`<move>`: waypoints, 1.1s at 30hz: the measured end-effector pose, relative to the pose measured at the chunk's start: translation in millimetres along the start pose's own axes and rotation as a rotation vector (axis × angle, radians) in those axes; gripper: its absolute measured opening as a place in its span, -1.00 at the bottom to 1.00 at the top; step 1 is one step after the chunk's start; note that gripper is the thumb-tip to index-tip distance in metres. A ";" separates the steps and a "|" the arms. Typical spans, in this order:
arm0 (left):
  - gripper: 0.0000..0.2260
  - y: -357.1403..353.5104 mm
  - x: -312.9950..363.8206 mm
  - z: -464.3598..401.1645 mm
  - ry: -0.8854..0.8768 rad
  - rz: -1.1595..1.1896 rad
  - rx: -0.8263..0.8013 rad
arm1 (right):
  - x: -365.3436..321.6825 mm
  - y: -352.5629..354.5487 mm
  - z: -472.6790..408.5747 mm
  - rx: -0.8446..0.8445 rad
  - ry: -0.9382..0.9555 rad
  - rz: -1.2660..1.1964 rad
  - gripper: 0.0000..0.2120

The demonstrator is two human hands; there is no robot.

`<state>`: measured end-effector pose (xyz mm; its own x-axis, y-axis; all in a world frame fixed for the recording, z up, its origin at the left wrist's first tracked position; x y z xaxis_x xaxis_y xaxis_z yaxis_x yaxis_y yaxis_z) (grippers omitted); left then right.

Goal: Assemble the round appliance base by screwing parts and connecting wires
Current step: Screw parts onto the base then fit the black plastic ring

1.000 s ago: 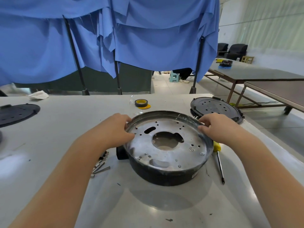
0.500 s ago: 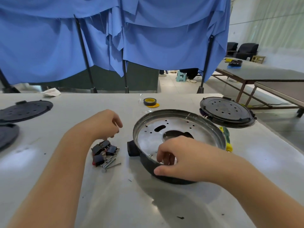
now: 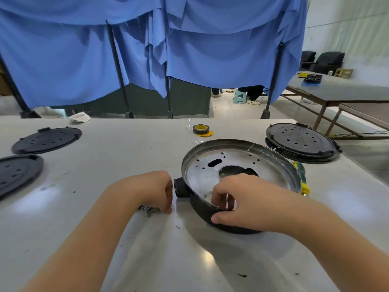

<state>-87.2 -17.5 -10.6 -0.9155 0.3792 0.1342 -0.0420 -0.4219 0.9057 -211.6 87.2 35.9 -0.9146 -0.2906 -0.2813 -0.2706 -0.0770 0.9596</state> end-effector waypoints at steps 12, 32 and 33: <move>-0.90 14.3 -8.3 20.8 -0.144 0.326 0.215 | -2.7 0.5 3.8 -0.014 -0.006 -0.013 -0.73; -0.93 16.0 43.6 91.0 -0.515 1.230 0.185 | -24.8 12.7 47.3 0.650 0.047 -0.640 -0.64; -0.94 17.9 41.7 92.0 -0.508 1.166 0.204 | -22.6 11.9 47.5 0.646 0.045 -0.630 -0.60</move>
<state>-89.3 66.5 48.2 -0.1135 0.1618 0.9803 0.7783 -0.5988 0.1890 -208.4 138.2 53.4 -0.5306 -0.4138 -0.7397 -0.8460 0.3121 0.4323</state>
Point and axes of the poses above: each hand's wrist, its own z-axis away from the middle knuckle, its own y-axis out of the back of the hand, x = y × z, the point moved 9 cm from there along -z, towards the middle knuckle, and after that the axes turned 6 degrees about y, right-handed, at the moved point
